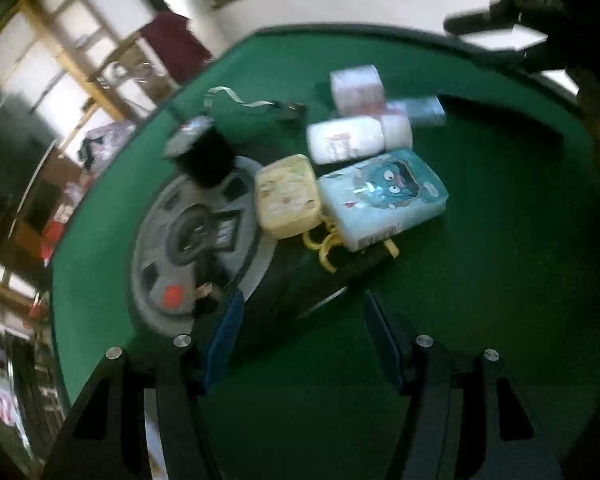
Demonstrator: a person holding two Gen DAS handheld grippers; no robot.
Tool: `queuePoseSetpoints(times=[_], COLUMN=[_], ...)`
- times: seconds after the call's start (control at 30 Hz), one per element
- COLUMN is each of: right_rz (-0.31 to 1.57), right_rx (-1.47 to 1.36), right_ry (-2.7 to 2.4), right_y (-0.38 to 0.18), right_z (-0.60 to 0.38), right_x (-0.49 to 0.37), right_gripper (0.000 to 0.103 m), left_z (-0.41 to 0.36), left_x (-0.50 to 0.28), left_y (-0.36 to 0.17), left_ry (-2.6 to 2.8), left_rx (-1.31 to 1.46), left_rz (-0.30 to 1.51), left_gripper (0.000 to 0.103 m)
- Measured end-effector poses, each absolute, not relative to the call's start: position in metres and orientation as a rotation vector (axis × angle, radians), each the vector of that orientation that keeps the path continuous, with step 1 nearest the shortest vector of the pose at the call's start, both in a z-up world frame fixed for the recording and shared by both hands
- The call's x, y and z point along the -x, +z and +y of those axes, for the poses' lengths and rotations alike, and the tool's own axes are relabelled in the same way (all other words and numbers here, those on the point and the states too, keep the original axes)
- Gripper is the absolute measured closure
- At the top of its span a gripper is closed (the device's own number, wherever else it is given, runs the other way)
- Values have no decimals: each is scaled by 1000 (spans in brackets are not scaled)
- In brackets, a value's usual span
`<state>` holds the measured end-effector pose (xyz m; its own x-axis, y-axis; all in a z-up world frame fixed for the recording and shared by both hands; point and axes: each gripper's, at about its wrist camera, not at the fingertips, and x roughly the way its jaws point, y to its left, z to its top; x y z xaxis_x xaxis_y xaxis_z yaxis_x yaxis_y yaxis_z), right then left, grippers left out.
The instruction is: Organize objects
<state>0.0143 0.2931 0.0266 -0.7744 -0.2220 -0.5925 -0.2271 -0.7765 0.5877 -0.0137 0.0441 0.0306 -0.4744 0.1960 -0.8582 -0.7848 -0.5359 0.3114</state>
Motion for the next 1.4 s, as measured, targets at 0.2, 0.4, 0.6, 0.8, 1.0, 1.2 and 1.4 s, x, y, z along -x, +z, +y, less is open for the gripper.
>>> queuePoseSetpoints(times=[0.2, 0.4, 0.6, 0.8, 1.0, 1.2, 1.4], right_rz=[1212, 1050, 884, 692, 480, 546, 744], right_rx=[1055, 1083, 1093, 1007, 842, 857, 1025], right_ry=[2705, 2733, 2731, 2662, 2553, 2567, 2600], right_y=[17, 17, 15, 20, 34, 35, 23], right_z=[307, 289, 282, 287, 290, 299, 307], right_x=[-14, -10, -12, -23, -40, -43, -44], right_gripper=[20, 20, 20, 20, 20, 20, 20], left_z=[47, 31, 22, 10, 13, -10, -39], left_x=[16, -21, -38, -47, -50, -59, -92], left_y=[19, 17, 14, 9, 10, 33, 76], left_ry=[1994, 1951, 2064, 2219, 2247, 2338, 2454], left_rx=[1248, 1340, 1315, 1258, 1255, 1220, 1105], left_rz=[881, 704, 591, 526, 452, 208, 1], left_gripper=[80, 91, 85, 62, 91, 91, 91])
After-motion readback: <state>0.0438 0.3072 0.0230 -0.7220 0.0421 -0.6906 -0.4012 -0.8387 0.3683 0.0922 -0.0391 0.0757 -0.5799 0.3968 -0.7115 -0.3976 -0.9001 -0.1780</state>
